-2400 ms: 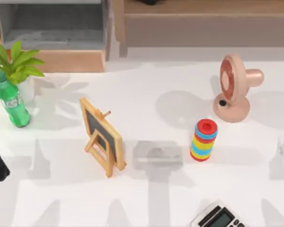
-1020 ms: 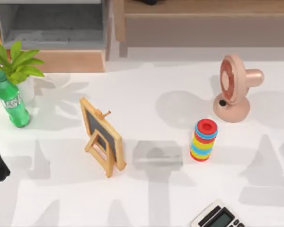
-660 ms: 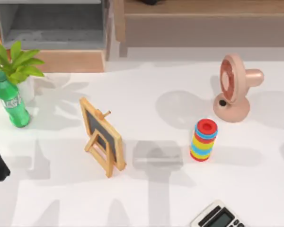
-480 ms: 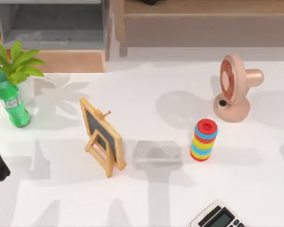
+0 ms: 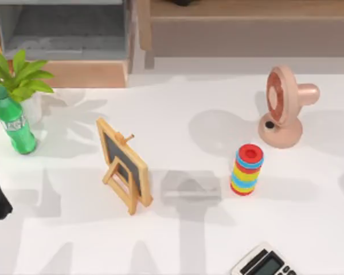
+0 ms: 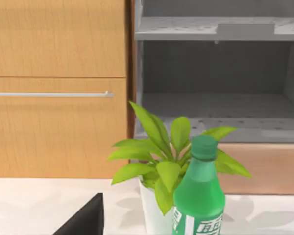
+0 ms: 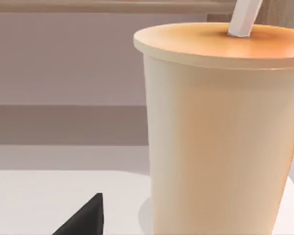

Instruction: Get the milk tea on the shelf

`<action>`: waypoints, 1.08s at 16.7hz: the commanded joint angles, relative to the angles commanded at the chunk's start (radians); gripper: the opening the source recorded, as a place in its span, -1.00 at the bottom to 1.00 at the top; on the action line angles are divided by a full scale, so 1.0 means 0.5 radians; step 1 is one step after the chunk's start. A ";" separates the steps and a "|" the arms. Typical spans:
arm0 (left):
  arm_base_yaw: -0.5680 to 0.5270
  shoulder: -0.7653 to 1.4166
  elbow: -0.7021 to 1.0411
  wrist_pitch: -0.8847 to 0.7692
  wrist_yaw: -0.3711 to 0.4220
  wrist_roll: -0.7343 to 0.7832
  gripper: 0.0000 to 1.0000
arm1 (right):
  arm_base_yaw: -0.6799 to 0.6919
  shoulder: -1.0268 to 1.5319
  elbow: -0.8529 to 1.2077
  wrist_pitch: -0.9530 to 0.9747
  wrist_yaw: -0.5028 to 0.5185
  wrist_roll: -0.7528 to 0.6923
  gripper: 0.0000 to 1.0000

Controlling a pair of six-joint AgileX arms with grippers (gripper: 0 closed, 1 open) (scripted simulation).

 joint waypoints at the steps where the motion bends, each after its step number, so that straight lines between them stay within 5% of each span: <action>1: 0.000 0.000 0.000 0.000 0.000 0.000 1.00 | 0.000 -0.001 0.006 -0.004 0.002 0.001 1.00; 16: 0.000 0.000 0.000 0.000 0.000 0.000 1.00 | 0.319 0.161 0.534 -0.374 0.327 -0.007 1.00; 18: 0.000 0.000 0.000 0.000 0.000 0.000 1.00 | 0.319 0.161 0.534 -0.374 0.327 -0.007 0.70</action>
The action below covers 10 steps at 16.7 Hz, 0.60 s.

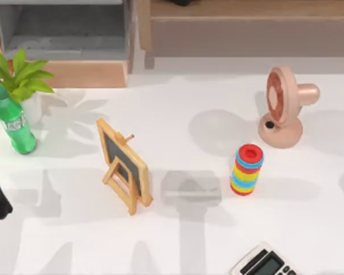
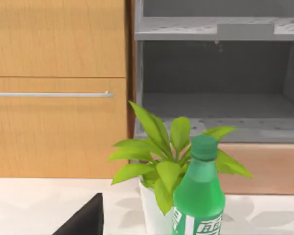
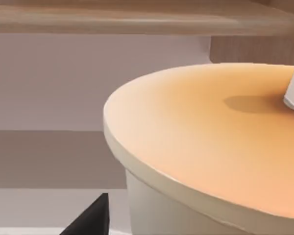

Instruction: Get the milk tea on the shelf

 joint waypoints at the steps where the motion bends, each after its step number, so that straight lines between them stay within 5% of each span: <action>1: 0.000 0.000 0.000 0.000 0.000 0.000 1.00 | 0.000 0.000 0.000 0.000 0.000 0.000 0.55; 10: 0.000 0.000 0.000 0.000 0.000 0.000 1.00 | 0.000 0.000 0.000 0.000 0.000 0.000 -0.81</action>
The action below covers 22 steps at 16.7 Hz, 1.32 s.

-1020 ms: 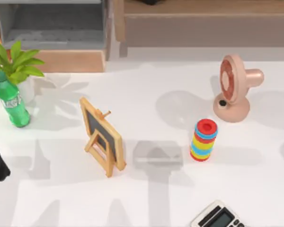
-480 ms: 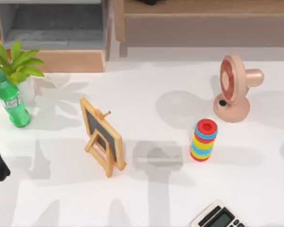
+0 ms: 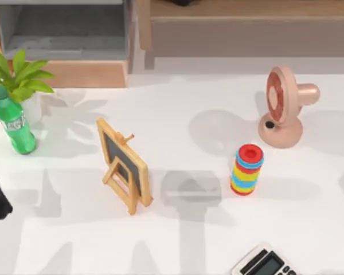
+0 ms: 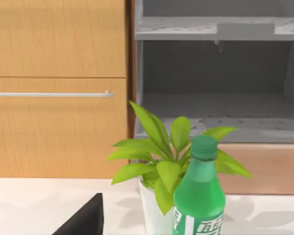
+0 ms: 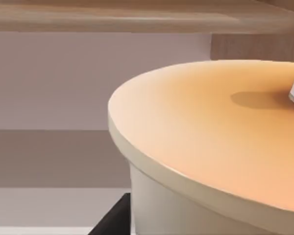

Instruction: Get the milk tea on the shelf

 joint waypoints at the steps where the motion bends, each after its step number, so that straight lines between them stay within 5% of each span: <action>1: 0.000 0.000 0.000 0.000 0.000 0.000 1.00 | 0.000 0.000 0.000 0.000 0.000 0.000 -0.96; 22: 0.000 0.000 0.000 0.000 0.000 0.000 1.00 | 0.022 -0.184 0.083 -0.148 0.043 -0.004 -1.00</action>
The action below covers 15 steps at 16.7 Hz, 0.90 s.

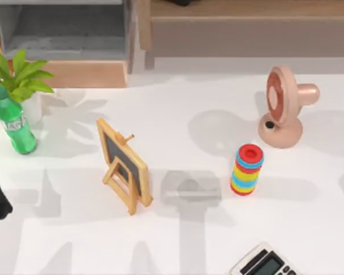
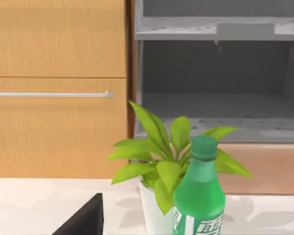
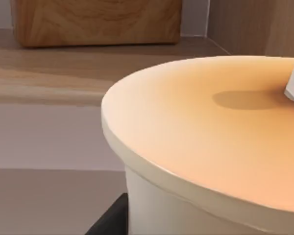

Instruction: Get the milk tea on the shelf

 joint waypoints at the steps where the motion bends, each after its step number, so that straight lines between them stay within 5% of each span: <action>1: 0.000 0.000 0.000 0.000 0.000 0.000 1.00 | 0.018 -0.054 0.043 -0.055 0.027 -0.005 -1.00; 15: 0.000 0.000 0.000 0.000 0.000 0.000 1.00 | 0.619 -0.594 0.857 -1.560 0.546 -0.029 -1.00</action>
